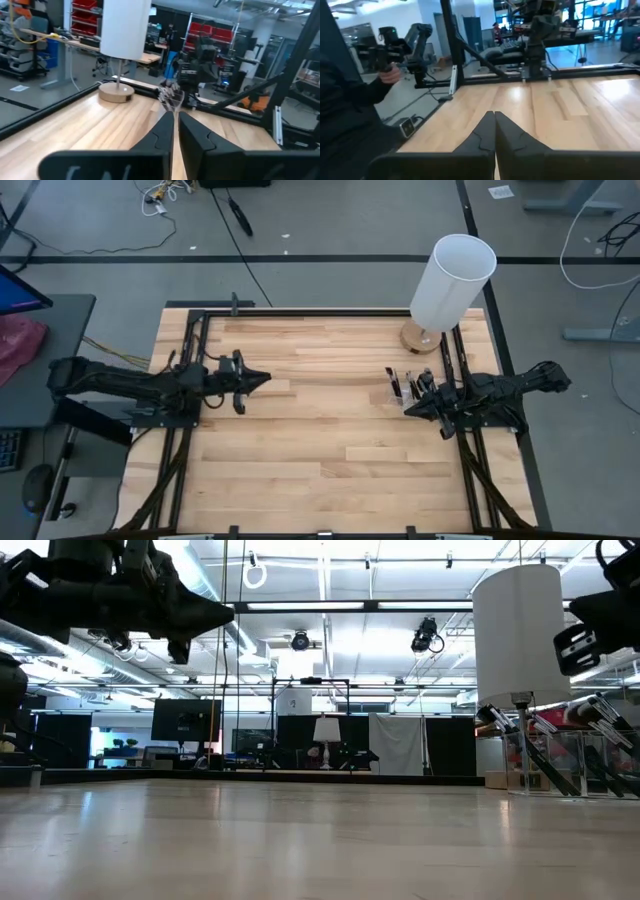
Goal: Put items in baskets/containers
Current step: Return to Home Position
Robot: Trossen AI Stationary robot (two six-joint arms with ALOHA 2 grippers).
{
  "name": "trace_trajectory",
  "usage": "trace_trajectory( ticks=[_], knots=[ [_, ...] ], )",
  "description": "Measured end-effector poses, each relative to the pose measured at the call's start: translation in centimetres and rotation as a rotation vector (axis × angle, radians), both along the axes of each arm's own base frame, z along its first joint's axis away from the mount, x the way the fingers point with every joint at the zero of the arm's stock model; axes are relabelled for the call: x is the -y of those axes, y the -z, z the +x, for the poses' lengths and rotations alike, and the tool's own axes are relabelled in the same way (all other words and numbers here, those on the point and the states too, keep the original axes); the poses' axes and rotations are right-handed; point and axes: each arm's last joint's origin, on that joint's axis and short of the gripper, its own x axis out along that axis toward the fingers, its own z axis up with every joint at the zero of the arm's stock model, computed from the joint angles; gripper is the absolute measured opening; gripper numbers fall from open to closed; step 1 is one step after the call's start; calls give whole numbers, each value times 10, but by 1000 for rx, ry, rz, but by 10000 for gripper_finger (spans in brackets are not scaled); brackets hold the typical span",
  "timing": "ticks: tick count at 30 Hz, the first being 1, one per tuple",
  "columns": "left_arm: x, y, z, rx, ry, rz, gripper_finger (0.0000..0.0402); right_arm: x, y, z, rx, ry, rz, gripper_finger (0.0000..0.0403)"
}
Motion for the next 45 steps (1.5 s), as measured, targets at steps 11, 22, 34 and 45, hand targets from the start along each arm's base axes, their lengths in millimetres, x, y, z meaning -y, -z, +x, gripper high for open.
trace_trajectory(
  ticks=[11, 22, 34, 45],
  knots=[
    [-6, -3, -27, -64, -2, 43, 3, 8, 0, 2, 13, 129, -67, 0],
    [-6, -4, -52, -33, 76, 126, 2, 8, 2, 4, -18, 125, -35, 20],
    [-1, 31, -59, 10, 11, 100, 1, 8, 1, 4, -18, 126, -30, 25],
    [10, 40, -59, -94, 0, 126, 9, 8, 1, 4, -18, 126, -30, 25]
  ],
)
